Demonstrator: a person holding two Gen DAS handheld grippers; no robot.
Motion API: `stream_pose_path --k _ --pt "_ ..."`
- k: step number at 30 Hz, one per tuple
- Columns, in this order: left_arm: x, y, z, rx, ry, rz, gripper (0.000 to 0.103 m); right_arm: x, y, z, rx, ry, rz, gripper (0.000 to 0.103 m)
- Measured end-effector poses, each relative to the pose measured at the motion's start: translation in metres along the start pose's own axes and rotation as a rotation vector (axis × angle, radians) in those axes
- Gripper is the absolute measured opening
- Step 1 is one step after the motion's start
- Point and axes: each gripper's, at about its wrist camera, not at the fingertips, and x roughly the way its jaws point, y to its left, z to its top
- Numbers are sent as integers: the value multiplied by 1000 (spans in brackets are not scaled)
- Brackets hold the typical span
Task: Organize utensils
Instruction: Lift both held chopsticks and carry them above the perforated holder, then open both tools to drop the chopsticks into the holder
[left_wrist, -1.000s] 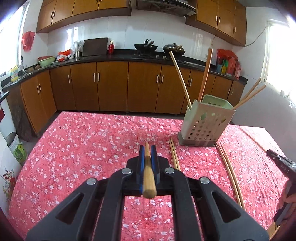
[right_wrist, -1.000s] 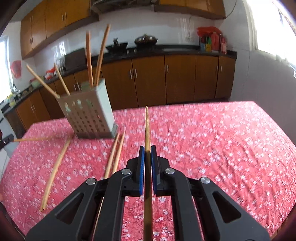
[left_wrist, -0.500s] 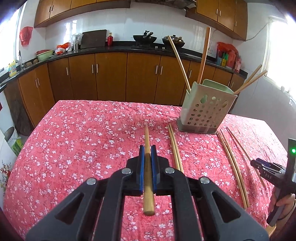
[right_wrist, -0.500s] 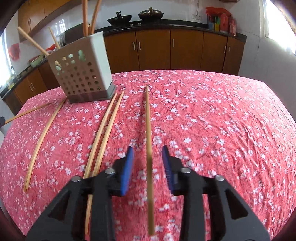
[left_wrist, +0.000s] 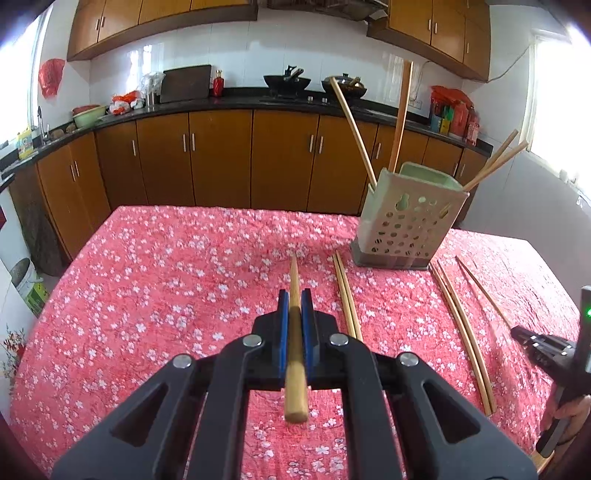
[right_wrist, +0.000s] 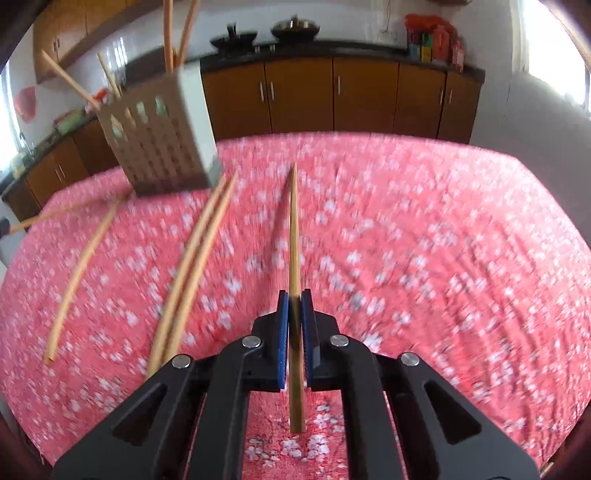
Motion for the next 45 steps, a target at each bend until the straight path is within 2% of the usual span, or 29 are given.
stream_pose_path --k 7,16,21,27,33,37,40,42,45 --pt "-18 2 19 -11 -76 -1 8 -51 -6 34 39 -204 11 7" --pt "-35 5 39 -13 -141 -9 8 -75 -3 57 39 -318 15 7" --pt "-44 0 55 26 -171 -25 8 -93 3 73 36 -387 37 7" --pt "-68 -14 86 52 -231 -119 8 -133 22 100 11 -504 139 7" --pt "-96 -42 120 82 -323 -222 8 -172 47 130 -9 -678 229 7" --pt "-98 -60 140 85 -380 -238 8 -168 60 147 -12 -740 221 7" --pt "-87 -67 152 62 -402 -244 8 -155 68 157 -7 -753 217 7" --pt "-73 -73 159 64 -396 -232 8 -145 71 160 -7 -757 213 7" --pt "-48 -80 162 75 -346 -220 8 -124 75 167 -8 -734 201 7"
